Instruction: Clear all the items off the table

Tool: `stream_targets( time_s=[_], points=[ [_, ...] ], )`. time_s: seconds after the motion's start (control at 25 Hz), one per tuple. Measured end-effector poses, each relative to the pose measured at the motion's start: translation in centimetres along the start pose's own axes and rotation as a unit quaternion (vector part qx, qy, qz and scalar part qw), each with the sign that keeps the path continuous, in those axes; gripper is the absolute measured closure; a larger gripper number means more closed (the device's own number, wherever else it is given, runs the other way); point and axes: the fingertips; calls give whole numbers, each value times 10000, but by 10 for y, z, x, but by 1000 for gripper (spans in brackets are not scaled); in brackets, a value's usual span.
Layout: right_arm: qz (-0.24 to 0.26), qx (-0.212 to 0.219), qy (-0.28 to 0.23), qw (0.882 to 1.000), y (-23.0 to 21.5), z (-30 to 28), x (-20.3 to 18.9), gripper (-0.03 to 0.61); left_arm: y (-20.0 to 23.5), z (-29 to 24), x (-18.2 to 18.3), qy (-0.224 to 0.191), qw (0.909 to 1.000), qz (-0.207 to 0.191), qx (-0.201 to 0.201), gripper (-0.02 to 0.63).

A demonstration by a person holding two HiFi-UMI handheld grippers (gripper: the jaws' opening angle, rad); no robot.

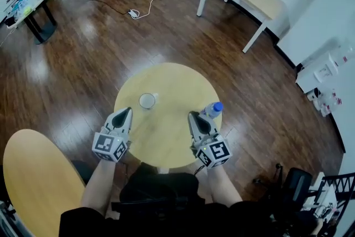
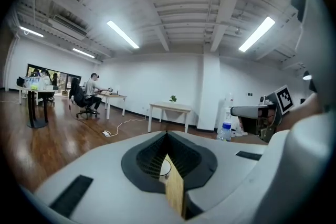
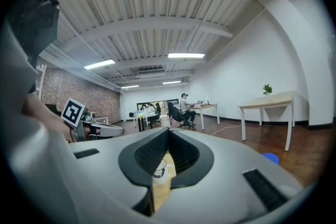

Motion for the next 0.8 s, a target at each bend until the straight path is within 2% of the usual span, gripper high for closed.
stream_targets(
  time_s=[0.16,0.36,0.56,0.8],
  points=[
    [121,116,-281,9995,-9,11,22,574,-8,22,20,-378,9991,158,145,615],
    [144,238,-474,9985,-4,20,37,575,-15,55,39,-685,9967,29,425,615],
    [-85,181,-587,9981,-16,28,67,575,-25,78,75,-724,9955,-18,606,615],
    [-133,167,-492,9986,12,26,66,577,-11,117,82,-756,9945,15,718,615]
  ],
)
Point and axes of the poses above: the fingertips, and each gripper's own axes: z backward along the fingers, y to its left, x out of its top, and after that the axes turned 12 degrees about z, right-handed
